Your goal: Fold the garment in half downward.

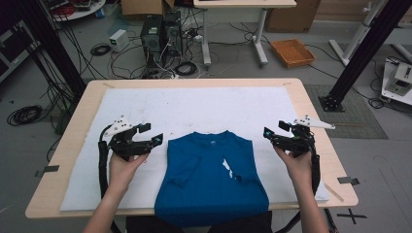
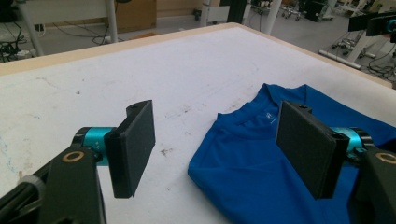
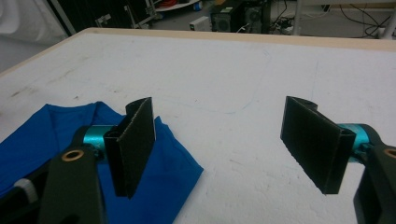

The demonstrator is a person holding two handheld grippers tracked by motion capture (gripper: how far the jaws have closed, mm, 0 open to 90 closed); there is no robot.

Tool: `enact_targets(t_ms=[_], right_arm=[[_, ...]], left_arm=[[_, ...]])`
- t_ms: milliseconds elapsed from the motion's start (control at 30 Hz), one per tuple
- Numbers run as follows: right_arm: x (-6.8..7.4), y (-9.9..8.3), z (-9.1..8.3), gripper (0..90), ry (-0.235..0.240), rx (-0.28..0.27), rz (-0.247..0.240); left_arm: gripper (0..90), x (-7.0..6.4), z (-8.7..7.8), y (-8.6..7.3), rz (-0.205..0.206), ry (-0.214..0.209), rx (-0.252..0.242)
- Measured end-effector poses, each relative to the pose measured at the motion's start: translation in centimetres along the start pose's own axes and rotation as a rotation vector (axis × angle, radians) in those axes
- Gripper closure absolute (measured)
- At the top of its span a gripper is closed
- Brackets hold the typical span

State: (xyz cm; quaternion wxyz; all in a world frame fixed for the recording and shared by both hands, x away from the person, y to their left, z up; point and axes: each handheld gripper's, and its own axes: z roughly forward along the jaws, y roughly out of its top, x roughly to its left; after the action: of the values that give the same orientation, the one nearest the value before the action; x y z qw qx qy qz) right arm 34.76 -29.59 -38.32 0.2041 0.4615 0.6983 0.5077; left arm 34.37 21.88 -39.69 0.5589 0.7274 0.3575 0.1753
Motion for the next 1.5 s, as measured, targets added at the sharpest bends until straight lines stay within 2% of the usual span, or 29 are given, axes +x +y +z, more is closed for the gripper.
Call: enact_targets(t_ms=[167, 267, 367, 500, 567, 600, 633, 667, 767, 800, 833, 867, 900, 933, 1033, 1133, 1200, 1233, 1267, 1300, 1367, 1400, 1467, 1500], right_arm=[[-0.2, -0.2, 0.3, 32.5, -0.009, 0.009, 0.005], [-0.2, -0.3, 0.5, 35.8, -0.02, 0.023, 0.002], [-0.2, -0.4, 0.7, 41.9, -0.021, 0.025, -0.014], [-0.2, -0.5, 1.3, 48.1, -0.022, 0.036, -0.004], [-0.2, -0.5, 1.6, 48.8, -0.017, 0.04, -0.001], [-0.2, -0.6, 2.3, 50.0, 0.002, 0.063, 0.013], [-0.2, -0.6, 2.3, 50.0, 0.002, 0.063, 0.013], [0.0, -0.6, 3.0, 50.5, 0.008, 0.083, 0.01], [0.5, -1.0, 4.4, 53.2, 0.013, 0.138, -0.007], [0.7, -1.1, 4.9, 54.6, 0.013, 0.16, -0.012], [0.7, -1.1, 4.9, 54.6, 0.013, 0.16, -0.012], [0.9, -1.4, 5.9, 55.7, 0.011, 0.2, -0.02], [1.0, -1.5, 6.4, 56.7, 0.013, 0.217, -0.018], [1.1, -1.7, 6.8, 57.1, 0.02, 0.233, -0.018], [1.4, -1.9, 7.7, 58.7, 0.026, 0.259, -0.03], [2.0, -2.2, 9.0, 62.4, 0.007, 0.329, -0.071], [2.0, -2.4, 9.5, 68.7, 0.003, 0.36, -0.09], [2.0, -2.4, 9.5, 68.7, 0.003, 0.36, -0.09], [2.2, -2.6, 9.8, 79.3, -0.001, 0.387, -0.124], [2.3, -2.8, 9.7, 82.6, -0.012, 0.385, -0.146], [2.3, -2.8, 9.7, 87.4, -0.016, 0.378, -0.146], [2.3, -2.7, 9.6, 87.8, -0.019, 0.376, -0.142], [2.2, -2.7, 9.5, 87.7, -0.027, 0.362, -0.141], [2.2, -2.7, 9.5, 84.4, -0.024, 0.356, -0.138]], left_arm=[[28.6, 0.0, 0.4, -0.2, 0.001, 0.009, 0.034], [29.6, 0.1, 0.9, -0.6, -0.03, 0.008, 0.049], [32.6, 0.2, 1.2, -0.7, -0.036, 0.015, 0.068], [35.0, 0.2, 2.3, -0.6, 0.001, 0.046, 0.104], [35.2, 0.3, 2.7, -0.6, 0.002, 0.049, 0.116], [35.1, 0.2, 3.5, -0.5, -0.008, 0.044, 0.14], [35.1, 0.2, 3.5, -0.5, -0.008, 0.044, 0.14], [35.2, 0.1, 4.4, -0.5, -0.019, 0.032, 0.153], [35.2, 0.1, 5.2, -0.8, -0.03, 0.026, 0.166], [36.2, 0.2, 5.9, -1.1, -0.04, 0.011, 0.186], [38.5, 0.2, 5.9, -1.1, -0.04, 0.011, 0.186], [40.2, 0.2, 6.7, -1.2, -0.03, 0.005, 0.217], [40.7, 0.2, 6.7, -1.2, -0.03, 0.005, 0.217], [42.1, 0.1, 7.3, -1.1, -0.007, 0.01, 0.251], [46.0, 0.1, 7.9, -1.0, -0.009, 0.002, 0.263], [47.6, 0.0, 8.8, -1.0, 0.006, 0.002, 0.312], [49.2, 0.0, 9.0, -1.2, 0.009, 0.008, 0.329], [51.2, 0.0, 9.0, -1.2, 0.009, 0.008, 0.329], [52.3, 0.0, 9.2, -1.4, 0.023, 0.014, 0.365], [52.5, 0.0, 9.3, -1.5, 0.025, 0.024, 0.377], [56.0, 0.1, 9.3, -1.6, 0.028, 0.03, 0.39], [56.7, 0.1, 9.4, -1.8, 0.027, 0.046, 0.405], [57.8, 0.3, 9.4, -1.8, 0.03, 0.051, 0.409], [57.7, 0.3, 9.4, -1.8, 0.03, 0.051, 0.409]])
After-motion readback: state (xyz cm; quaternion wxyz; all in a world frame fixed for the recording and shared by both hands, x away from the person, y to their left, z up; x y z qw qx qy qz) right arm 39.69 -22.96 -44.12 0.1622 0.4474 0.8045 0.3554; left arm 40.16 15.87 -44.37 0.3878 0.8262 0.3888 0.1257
